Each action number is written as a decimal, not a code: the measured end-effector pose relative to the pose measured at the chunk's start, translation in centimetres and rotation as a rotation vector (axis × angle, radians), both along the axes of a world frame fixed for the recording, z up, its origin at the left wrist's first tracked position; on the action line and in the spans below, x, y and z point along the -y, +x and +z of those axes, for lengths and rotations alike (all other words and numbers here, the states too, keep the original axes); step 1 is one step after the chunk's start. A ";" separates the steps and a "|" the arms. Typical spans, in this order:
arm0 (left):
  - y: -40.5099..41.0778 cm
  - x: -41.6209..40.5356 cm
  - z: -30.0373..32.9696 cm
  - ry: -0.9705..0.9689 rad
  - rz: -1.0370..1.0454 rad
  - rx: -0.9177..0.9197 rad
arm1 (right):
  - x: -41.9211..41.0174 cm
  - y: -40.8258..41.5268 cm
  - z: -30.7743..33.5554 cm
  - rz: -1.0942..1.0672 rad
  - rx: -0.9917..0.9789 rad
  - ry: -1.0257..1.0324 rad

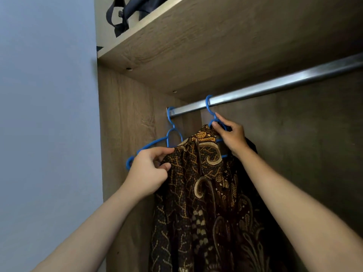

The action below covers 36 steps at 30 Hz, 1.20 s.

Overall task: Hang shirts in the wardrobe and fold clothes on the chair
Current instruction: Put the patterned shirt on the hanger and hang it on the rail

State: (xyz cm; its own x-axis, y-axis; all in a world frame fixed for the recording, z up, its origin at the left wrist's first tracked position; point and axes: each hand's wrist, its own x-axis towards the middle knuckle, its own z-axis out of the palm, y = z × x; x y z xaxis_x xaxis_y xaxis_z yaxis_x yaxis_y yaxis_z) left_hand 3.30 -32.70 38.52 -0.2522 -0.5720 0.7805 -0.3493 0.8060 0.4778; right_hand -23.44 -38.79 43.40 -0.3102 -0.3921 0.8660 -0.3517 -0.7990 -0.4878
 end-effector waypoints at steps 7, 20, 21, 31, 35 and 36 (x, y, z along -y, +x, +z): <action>-1.0 -0.8 -0.4 0.003 -0.032 0.006 | -2.9 -0.9 -0.1 -0.100 0.005 0.021; 1.4 -0.6 2.9 -0.366 0.323 0.218 | -4.8 8.3 4.8 -0.317 -0.382 -0.264; 1.6 0.0 3.2 -0.367 0.365 0.273 | -4.5 8.9 5.1 -0.281 -0.410 -0.186; 1.9 3.5 3.2 -0.385 0.692 0.797 | -1.0 9.6 4.4 -0.213 -0.428 0.131; 2.1 3.6 3.6 -0.397 0.710 0.823 | -1.0 9.2 4.1 -0.206 -0.428 0.128; 2.2 3.7 3.7 -0.398 0.703 0.813 | -1.0 9.2 4.0 -0.210 -0.425 0.132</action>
